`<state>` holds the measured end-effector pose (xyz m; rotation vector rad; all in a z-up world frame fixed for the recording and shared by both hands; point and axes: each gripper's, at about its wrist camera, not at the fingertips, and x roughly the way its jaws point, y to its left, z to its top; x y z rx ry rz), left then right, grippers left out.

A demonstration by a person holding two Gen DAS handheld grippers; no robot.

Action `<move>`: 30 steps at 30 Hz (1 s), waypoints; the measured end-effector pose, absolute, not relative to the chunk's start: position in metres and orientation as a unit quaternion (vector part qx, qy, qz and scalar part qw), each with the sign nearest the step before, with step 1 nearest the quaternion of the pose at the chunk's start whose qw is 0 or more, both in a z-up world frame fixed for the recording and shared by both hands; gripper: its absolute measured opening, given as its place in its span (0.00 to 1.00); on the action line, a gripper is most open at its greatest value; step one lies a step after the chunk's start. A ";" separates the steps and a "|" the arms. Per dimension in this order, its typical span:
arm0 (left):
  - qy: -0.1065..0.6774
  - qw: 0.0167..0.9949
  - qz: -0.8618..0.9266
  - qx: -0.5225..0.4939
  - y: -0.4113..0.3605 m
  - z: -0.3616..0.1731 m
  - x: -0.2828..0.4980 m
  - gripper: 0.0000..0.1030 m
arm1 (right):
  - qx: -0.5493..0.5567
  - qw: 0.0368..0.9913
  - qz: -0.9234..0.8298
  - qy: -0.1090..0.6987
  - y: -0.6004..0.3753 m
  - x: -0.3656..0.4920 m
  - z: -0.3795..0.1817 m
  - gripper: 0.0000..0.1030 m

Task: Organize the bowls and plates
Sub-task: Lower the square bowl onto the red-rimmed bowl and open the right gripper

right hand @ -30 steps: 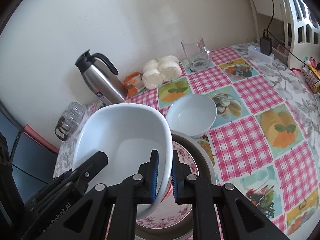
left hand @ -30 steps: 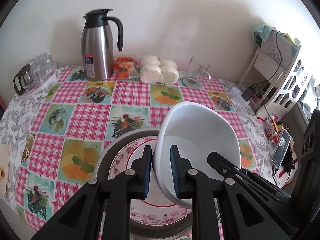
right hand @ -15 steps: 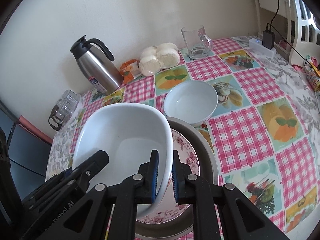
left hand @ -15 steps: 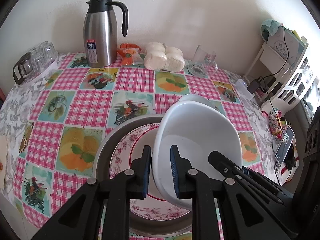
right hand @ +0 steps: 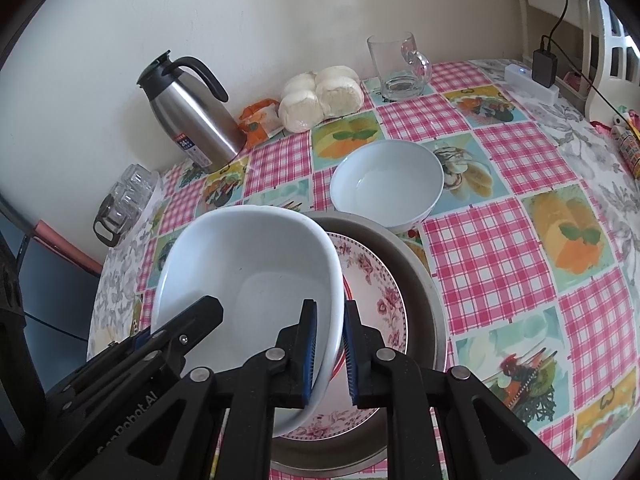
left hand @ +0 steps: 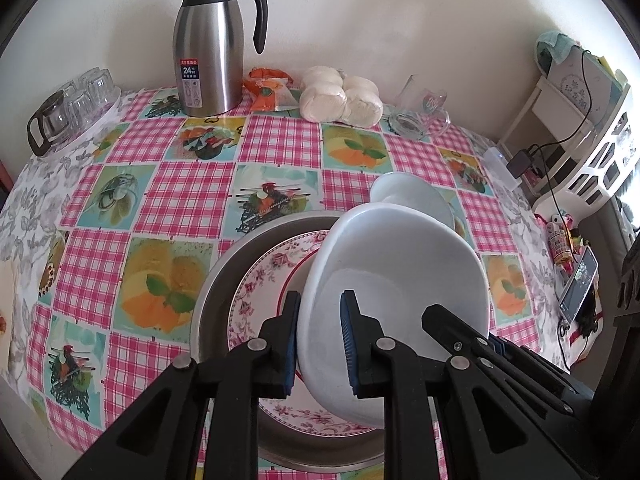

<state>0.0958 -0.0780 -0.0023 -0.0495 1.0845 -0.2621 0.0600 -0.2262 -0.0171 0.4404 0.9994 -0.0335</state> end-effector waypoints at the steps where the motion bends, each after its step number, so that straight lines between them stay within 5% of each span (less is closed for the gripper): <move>1: 0.515 0.848 -0.123 -0.022 -0.078 -0.003 0.096 0.19 | 0.209 0.854 -0.016 0.476 -0.226 0.060 -0.018 0.15; 30: 0.535 0.837 -0.114 -0.010 -0.079 -0.017 0.100 0.21 | 0.204 0.844 -0.016 0.496 -0.223 0.063 -0.027 0.17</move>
